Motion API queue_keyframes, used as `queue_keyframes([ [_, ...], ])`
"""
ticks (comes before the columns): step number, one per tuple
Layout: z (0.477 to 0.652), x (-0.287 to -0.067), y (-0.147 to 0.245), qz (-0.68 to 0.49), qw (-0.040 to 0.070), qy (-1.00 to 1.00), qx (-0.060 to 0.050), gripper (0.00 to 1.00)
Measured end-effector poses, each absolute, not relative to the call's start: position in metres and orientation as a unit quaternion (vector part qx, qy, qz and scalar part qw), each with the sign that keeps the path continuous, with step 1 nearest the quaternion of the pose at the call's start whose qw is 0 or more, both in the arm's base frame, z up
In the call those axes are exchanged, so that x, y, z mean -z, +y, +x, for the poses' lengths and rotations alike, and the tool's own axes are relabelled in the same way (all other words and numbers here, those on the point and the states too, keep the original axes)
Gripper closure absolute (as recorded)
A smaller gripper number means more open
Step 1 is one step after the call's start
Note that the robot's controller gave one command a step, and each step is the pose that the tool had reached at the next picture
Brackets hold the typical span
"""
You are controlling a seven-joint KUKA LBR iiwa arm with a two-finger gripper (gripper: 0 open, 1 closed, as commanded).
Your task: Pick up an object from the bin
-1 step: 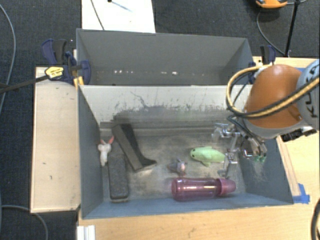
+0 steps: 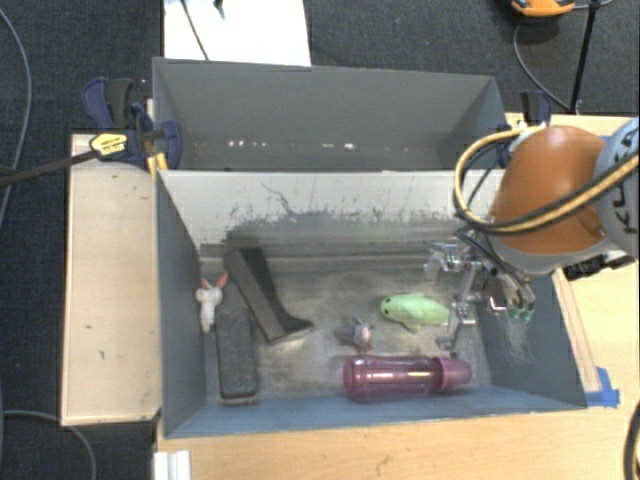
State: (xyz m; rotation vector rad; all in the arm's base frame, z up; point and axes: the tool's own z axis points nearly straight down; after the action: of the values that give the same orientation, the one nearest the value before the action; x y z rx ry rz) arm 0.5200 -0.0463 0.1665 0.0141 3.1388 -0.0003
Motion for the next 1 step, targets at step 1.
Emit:
queue_keyframes([
  [1, 0.5433, -0.1309, -0.0575, 0.007, 0.003, 1.0, 0.0, 0.0],
])
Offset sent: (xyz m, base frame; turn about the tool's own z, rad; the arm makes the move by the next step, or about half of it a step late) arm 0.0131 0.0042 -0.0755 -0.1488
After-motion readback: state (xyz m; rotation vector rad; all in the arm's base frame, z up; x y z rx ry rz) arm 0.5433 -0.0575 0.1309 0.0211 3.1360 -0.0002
